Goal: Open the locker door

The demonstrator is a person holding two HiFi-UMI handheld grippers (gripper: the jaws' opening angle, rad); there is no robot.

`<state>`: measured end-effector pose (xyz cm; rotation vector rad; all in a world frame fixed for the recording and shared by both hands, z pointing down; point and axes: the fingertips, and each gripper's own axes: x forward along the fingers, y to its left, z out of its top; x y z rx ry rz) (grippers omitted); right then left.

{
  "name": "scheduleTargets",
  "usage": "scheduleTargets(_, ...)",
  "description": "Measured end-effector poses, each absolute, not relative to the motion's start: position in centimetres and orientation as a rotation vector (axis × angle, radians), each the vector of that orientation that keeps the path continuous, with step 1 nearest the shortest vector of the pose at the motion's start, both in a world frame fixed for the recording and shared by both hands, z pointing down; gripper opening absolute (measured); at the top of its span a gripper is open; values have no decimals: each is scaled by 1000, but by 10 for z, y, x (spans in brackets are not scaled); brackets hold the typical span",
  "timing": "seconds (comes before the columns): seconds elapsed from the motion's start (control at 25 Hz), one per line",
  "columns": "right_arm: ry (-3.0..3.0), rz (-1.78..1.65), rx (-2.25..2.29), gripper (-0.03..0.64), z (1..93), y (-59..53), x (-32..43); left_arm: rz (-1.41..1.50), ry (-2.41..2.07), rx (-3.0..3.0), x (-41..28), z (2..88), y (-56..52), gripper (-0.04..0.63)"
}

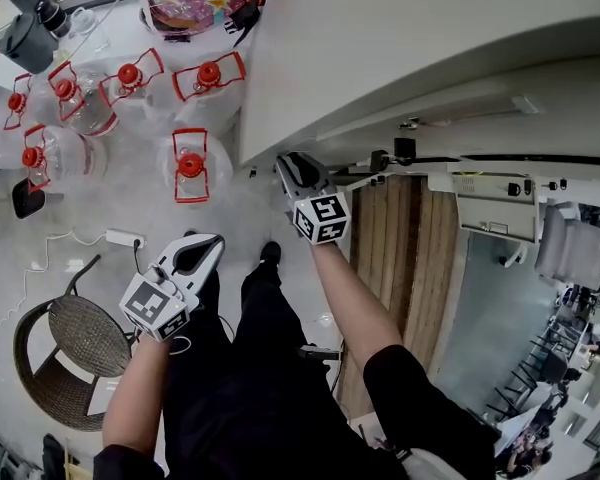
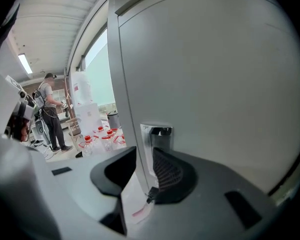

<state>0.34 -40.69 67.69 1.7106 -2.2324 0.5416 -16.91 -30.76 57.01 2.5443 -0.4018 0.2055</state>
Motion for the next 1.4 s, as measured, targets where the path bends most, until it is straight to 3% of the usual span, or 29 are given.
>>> scheduleTargets(0.28, -2189, 512, 1728, 58, 678, -409, 9, 201, -414, 2548, -169, 568, -313, 11)
scheduleTargets(1.4, -2392, 444, 1456, 48, 680, -356, 2, 184, -619, 2616, -162, 541, -307, 11)
